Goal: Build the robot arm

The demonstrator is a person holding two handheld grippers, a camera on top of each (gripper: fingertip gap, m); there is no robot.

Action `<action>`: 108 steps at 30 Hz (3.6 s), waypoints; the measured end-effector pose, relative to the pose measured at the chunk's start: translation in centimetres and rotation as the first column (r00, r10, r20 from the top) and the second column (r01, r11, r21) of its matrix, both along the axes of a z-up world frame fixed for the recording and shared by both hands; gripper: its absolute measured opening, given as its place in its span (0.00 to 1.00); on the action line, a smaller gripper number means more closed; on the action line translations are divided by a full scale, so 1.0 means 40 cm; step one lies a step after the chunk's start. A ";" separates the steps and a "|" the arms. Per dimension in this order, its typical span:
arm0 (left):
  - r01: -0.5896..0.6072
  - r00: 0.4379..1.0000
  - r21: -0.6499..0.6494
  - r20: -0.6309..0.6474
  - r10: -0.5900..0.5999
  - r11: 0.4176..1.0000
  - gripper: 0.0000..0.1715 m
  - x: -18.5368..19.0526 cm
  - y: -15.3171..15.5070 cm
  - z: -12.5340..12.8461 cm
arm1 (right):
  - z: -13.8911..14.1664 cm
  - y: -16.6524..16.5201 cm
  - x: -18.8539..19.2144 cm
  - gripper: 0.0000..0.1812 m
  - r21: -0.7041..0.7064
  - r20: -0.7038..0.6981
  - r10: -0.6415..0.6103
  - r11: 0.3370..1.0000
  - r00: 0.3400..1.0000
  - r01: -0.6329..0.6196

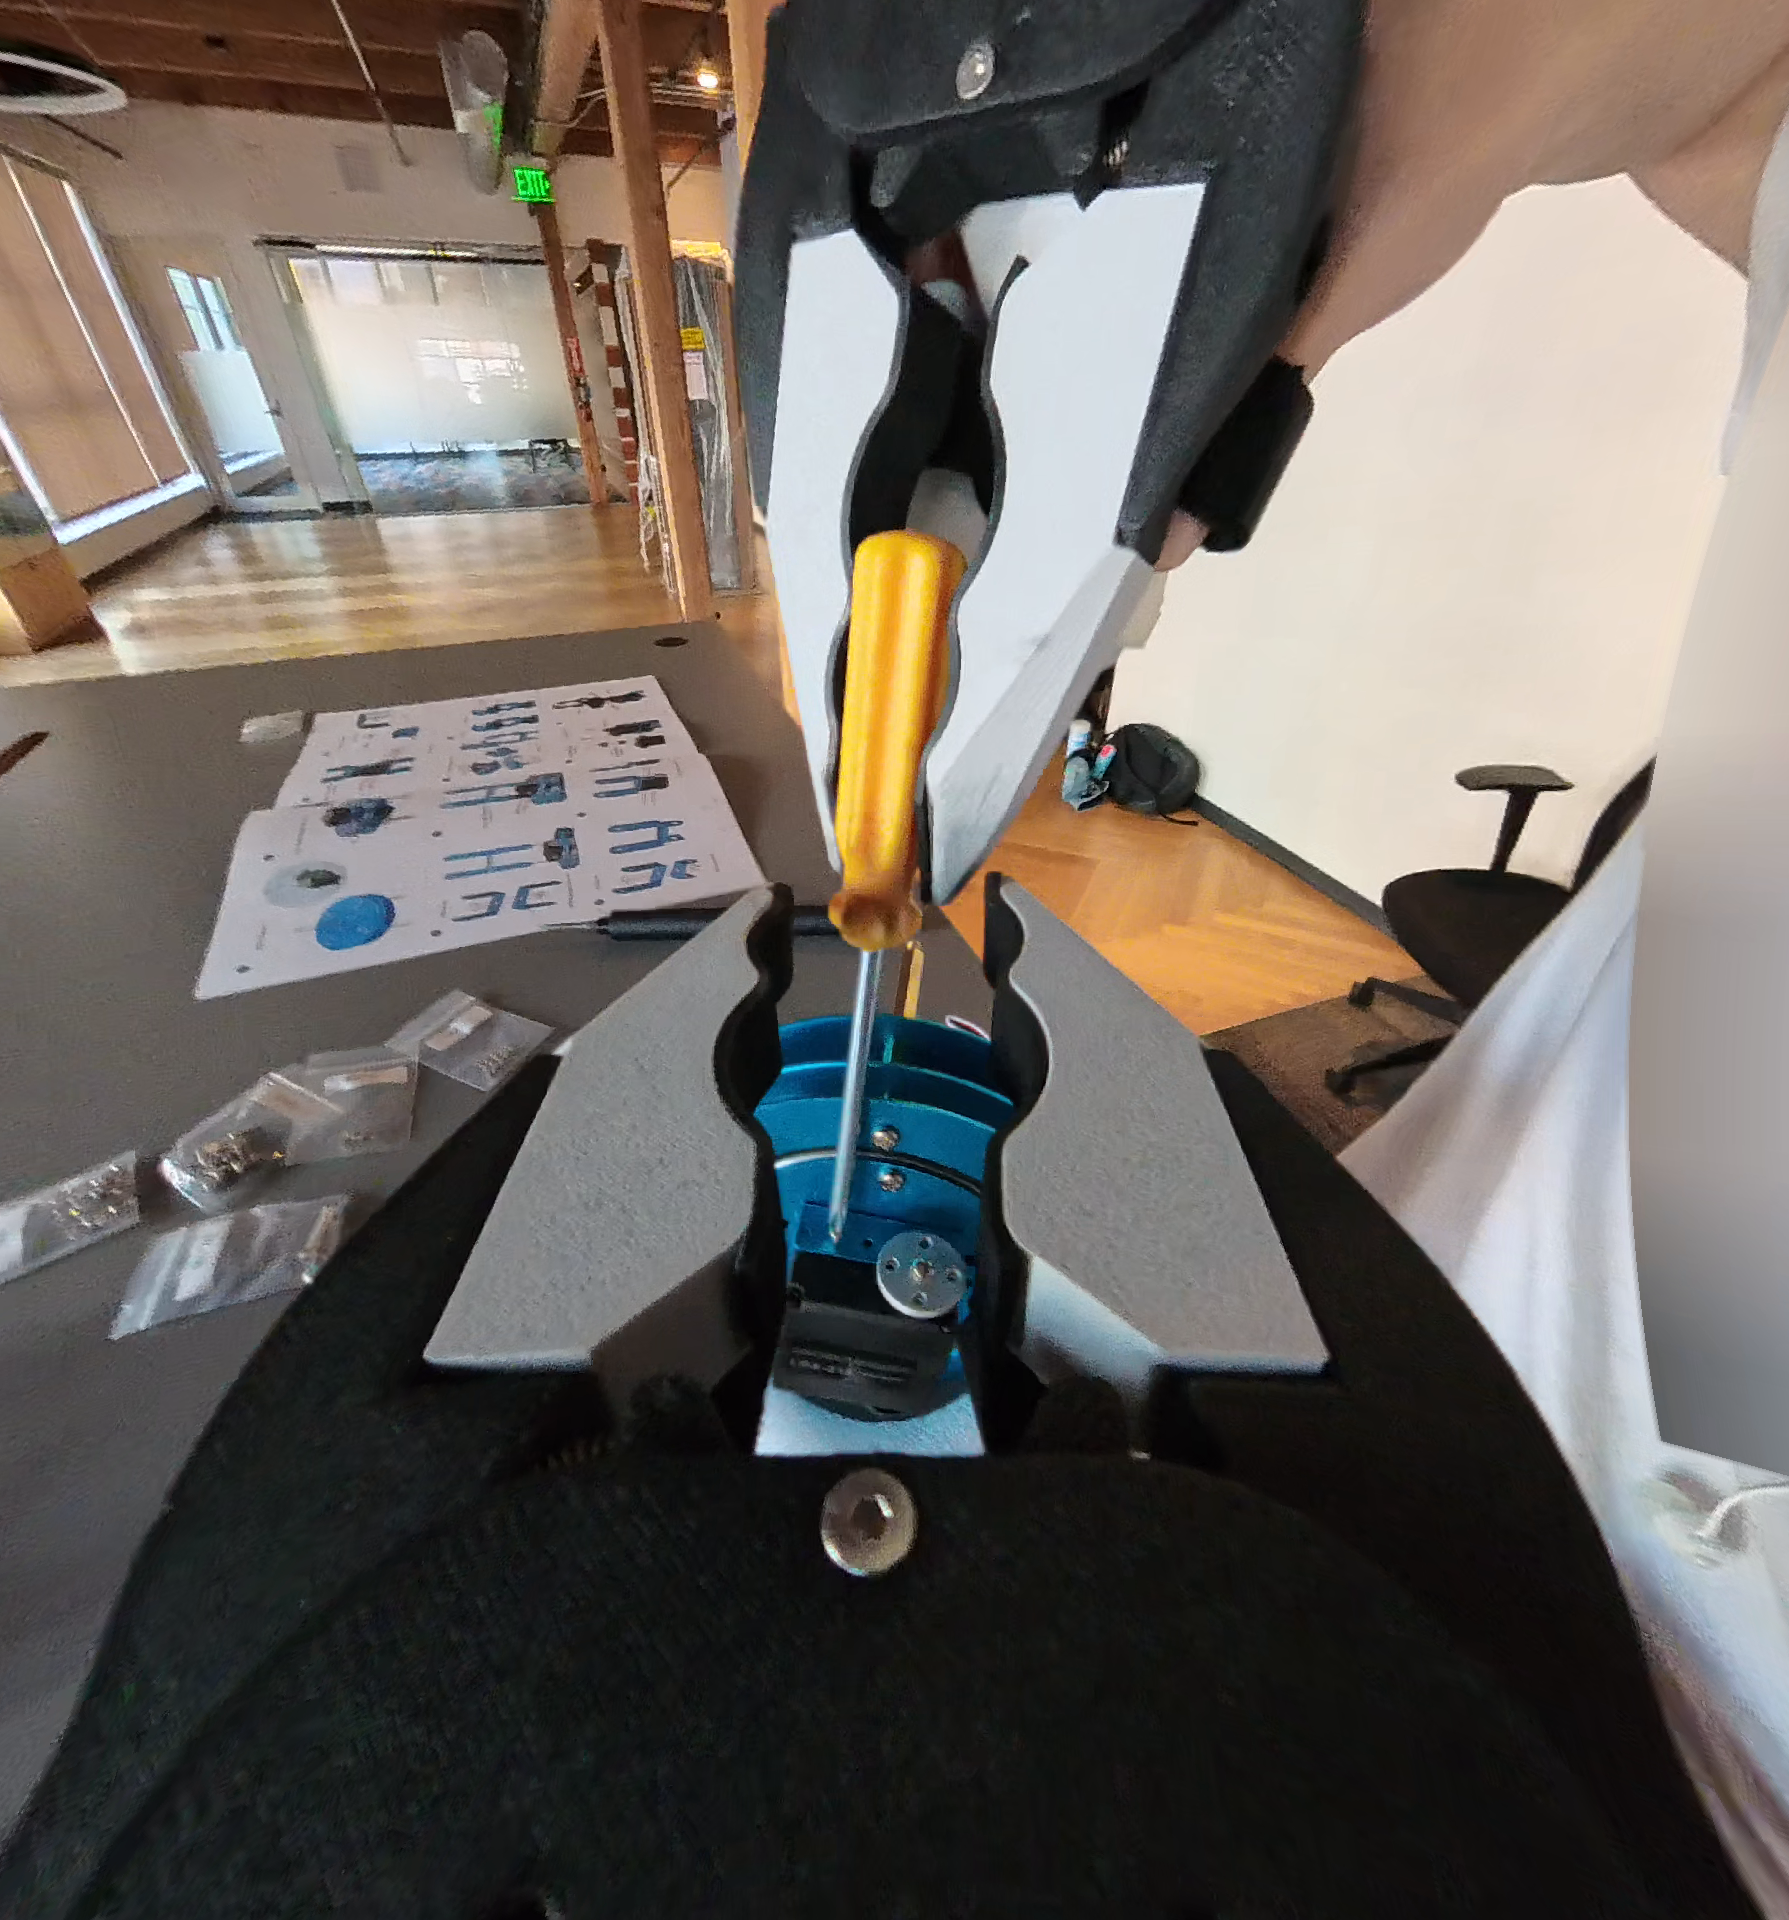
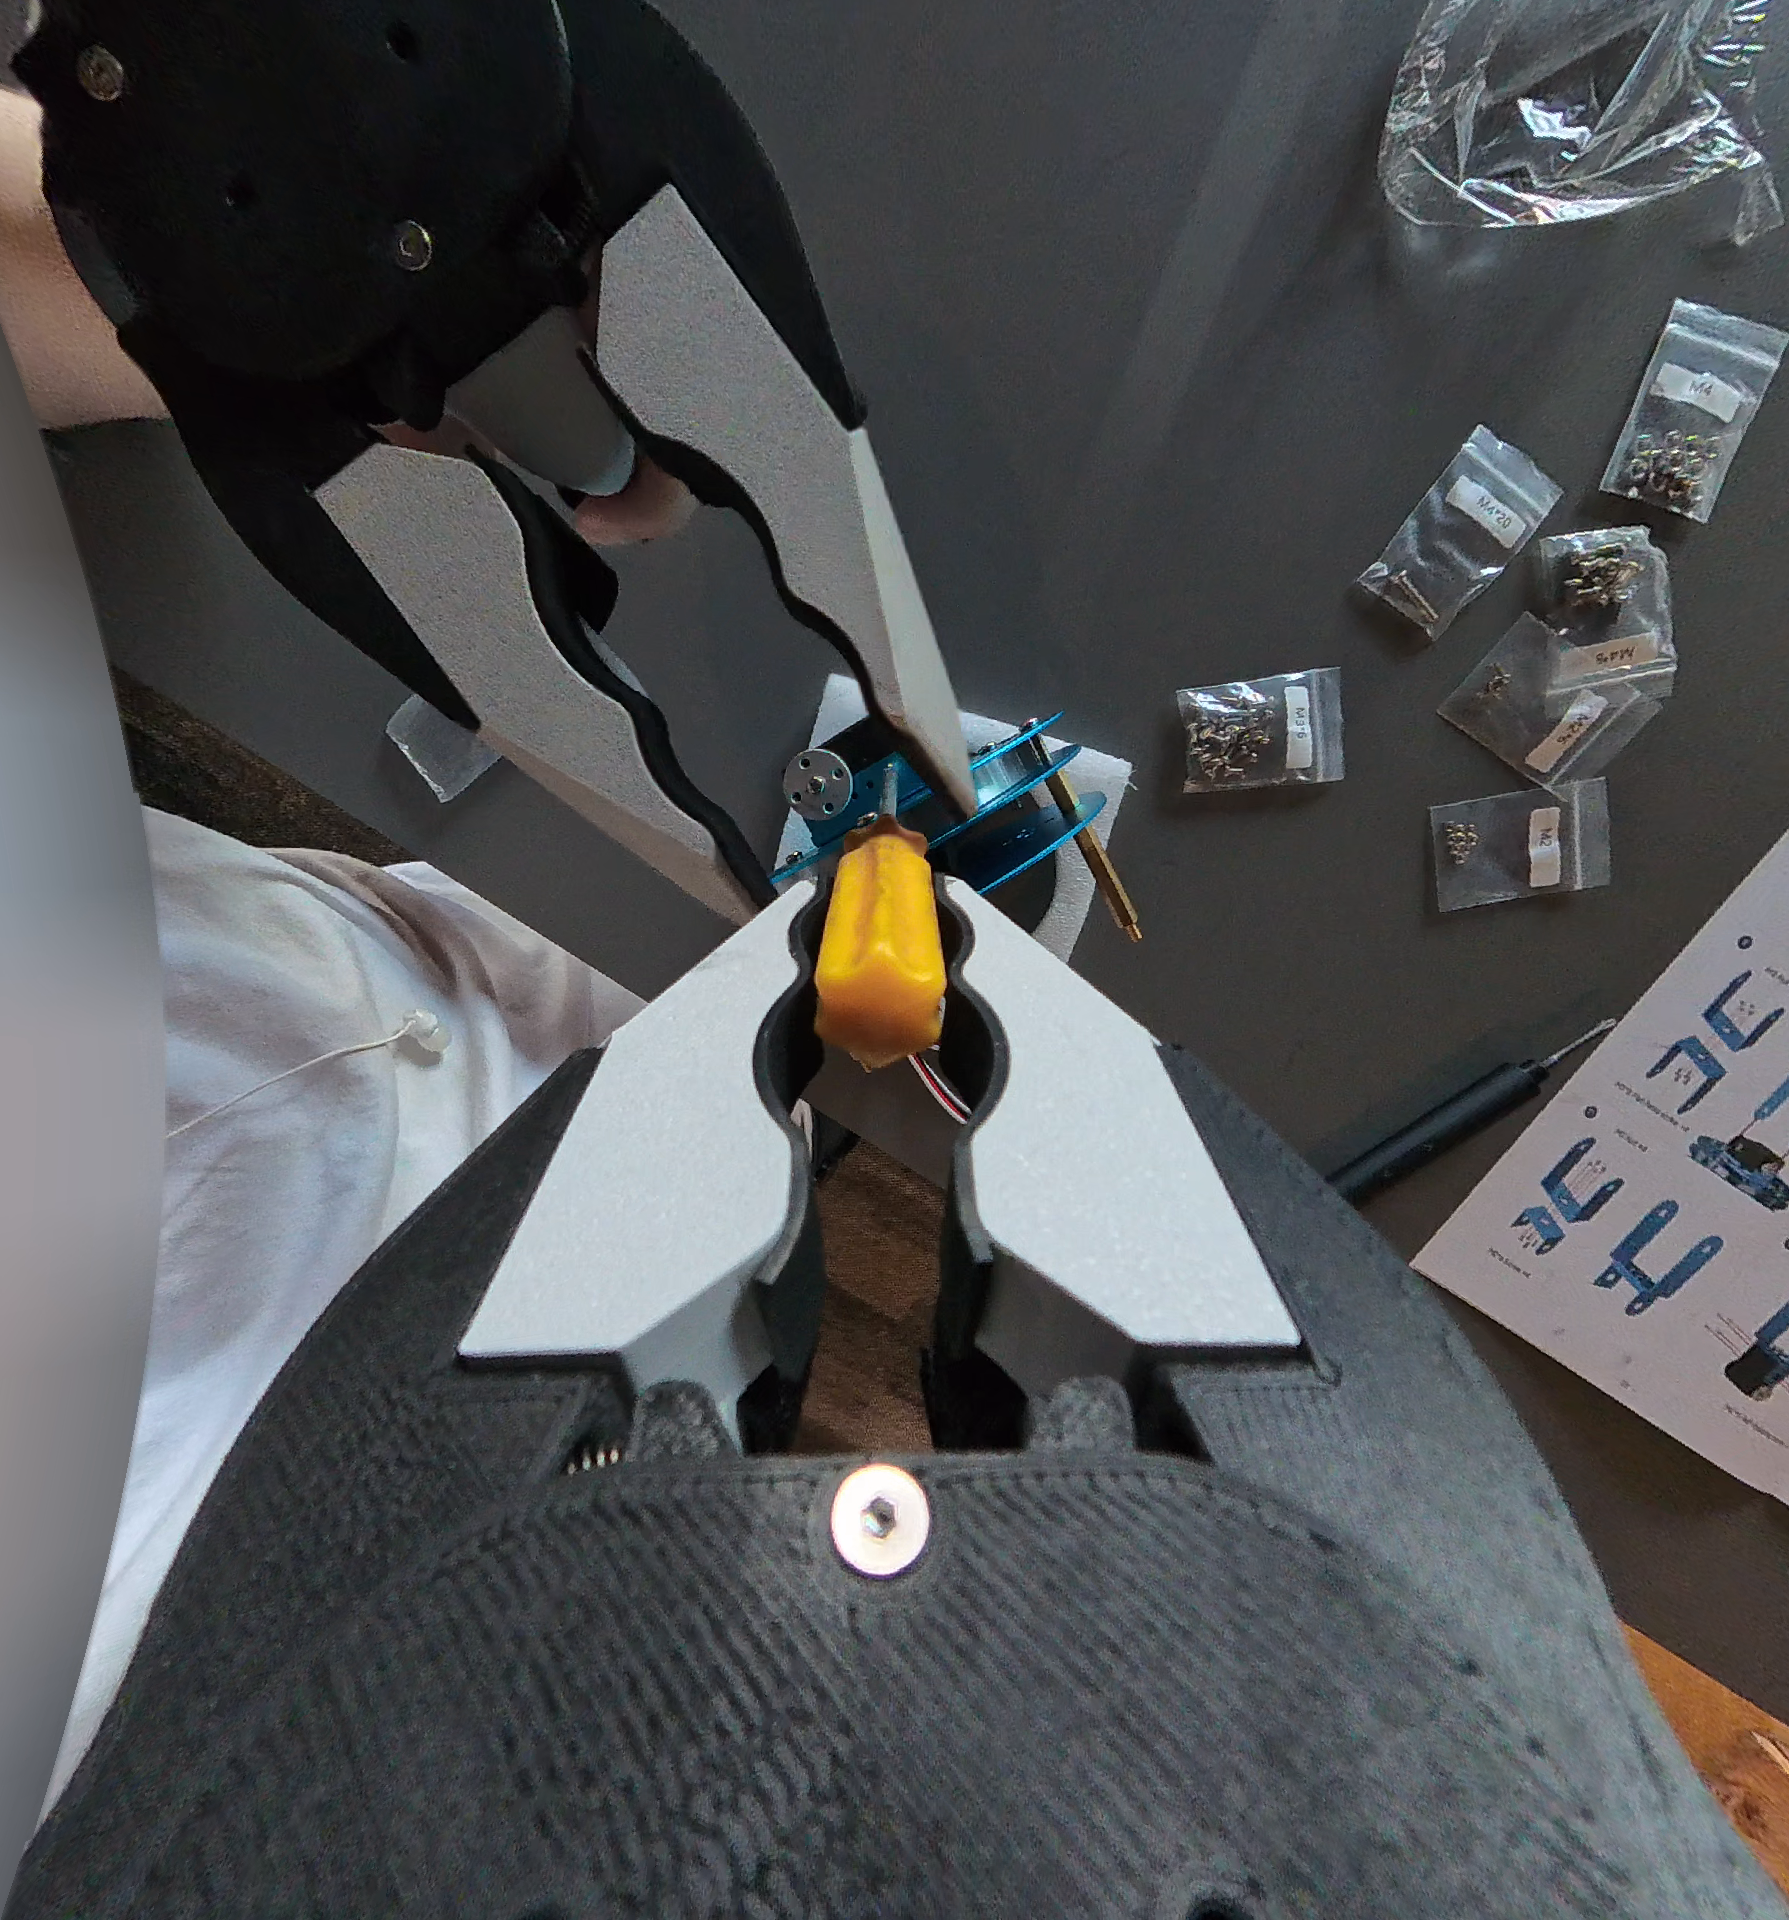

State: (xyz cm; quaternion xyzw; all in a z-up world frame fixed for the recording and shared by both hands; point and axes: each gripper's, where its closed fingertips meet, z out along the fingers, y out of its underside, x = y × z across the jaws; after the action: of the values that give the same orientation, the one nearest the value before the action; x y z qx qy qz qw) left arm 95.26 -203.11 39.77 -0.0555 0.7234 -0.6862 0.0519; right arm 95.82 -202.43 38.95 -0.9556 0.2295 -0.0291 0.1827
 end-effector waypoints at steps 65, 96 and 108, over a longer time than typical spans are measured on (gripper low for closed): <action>0.234 0.958 0.133 -0.198 -0.206 0.963 0.18 0.086 0.082 -0.163 | -0.021 -0.001 0.005 0.10 0.001 -0.041 0.033 0.999 0.999 -0.033; 0.257 0.956 0.003 -0.147 -0.254 0.966 0.22 0.032 0.011 -0.131 | -0.006 -0.021 -0.021 0.10 -0.134 -0.134 -0.080 0.989 0.988 0.062; 0.271 0.957 -0.021 -0.104 -0.272 0.962 0.18 0.007 0.002 -0.125 | -0.002 -0.011 -0.024 0.10 -0.107 -0.090 0.076 0.991 0.993 -0.085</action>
State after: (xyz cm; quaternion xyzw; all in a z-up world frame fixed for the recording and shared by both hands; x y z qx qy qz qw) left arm 95.52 -203.03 34.79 0.0079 0.7236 -0.6854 -0.0812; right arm 94.87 -202.85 38.87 -0.9730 0.1965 0.0067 0.1207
